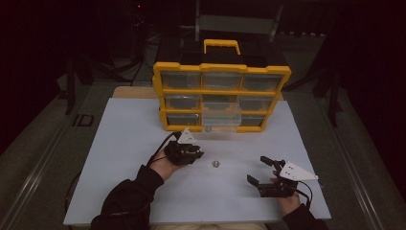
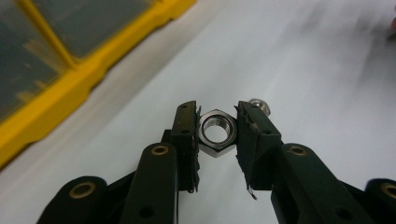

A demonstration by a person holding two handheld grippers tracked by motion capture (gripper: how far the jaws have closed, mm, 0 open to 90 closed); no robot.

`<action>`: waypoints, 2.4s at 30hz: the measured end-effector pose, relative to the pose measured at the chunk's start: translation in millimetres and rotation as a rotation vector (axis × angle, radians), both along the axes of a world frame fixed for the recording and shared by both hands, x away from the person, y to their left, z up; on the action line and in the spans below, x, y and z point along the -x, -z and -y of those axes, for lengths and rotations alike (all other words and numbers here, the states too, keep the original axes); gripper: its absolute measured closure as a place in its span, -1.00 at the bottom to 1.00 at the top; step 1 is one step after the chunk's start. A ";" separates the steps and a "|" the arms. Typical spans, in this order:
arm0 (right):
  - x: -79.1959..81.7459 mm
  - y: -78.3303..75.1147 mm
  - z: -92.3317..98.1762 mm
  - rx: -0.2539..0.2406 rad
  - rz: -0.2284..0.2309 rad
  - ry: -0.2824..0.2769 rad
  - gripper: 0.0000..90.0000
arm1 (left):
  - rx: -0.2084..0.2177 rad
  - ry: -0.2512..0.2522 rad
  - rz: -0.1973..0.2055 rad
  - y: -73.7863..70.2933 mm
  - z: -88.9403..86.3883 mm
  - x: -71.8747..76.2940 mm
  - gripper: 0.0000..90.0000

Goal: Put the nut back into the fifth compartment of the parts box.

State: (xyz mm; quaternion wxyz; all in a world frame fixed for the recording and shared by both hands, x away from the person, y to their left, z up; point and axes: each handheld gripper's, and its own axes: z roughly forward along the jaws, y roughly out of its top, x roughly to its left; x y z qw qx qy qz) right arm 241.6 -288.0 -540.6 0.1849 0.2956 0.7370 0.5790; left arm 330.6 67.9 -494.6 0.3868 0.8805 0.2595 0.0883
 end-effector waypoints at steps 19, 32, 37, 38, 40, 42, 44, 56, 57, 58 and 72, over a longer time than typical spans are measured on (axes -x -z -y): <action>0.1 0.1 -1.0 0.007 0.002 -0.001 -0.77 | 0.103 -0.019 0.107 -86.3 -25.1 -7.4 0.54; -0.1 0.7 -1.2 0.009 -0.001 -0.003 -0.77 | 0.177 -0.041 0.139 -127.9 -7.7 -26.8 0.54; 0.0 0.4 -1.0 0.008 -0.001 -0.003 -0.77 | 0.184 -0.032 0.150 -133.6 7.5 -33.3 0.54; 0.0 0.3 -0.9 0.009 0.001 -0.003 -0.77 | 0.184 -0.035 0.154 -134.2 10.5 -34.3 0.54; 0.1 0.3 -0.9 0.008 0.000 -0.003 -0.77 | 0.180 -0.028 0.154 -134.7 13.5 -35.5 0.54; 0.0 0.4 -0.7 0.008 0.000 -0.004 -0.77 | 0.179 -0.017 0.154 -134.6 22.3 -38.0 0.54; 0.1 0.2 -0.4 0.007 0.000 -0.003 -0.77 | 0.176 -0.009 0.154 -134.2 27.1 -39.3 0.54; -0.3 0.6 -0.5 0.005 -0.002 -0.006 -0.77 | 0.155 0.018 0.130 -130.1 41.0 -49.3 0.54; -0.3 0.6 -0.7 0.007 -0.003 -0.006 -0.77 | 0.155 0.021 0.125 -129.2 41.9 -50.1 0.54; -0.2 0.6 -0.8 0.008 -0.002 -0.007 -0.77 | 0.144 0.023 0.116 -127.4 43.7 -52.2 0.54; -0.2 0.8 -1.0 0.007 -0.004 -0.010 -0.77 | 0.045 0.011 0.059 -117.4 61.0 -59.6 0.54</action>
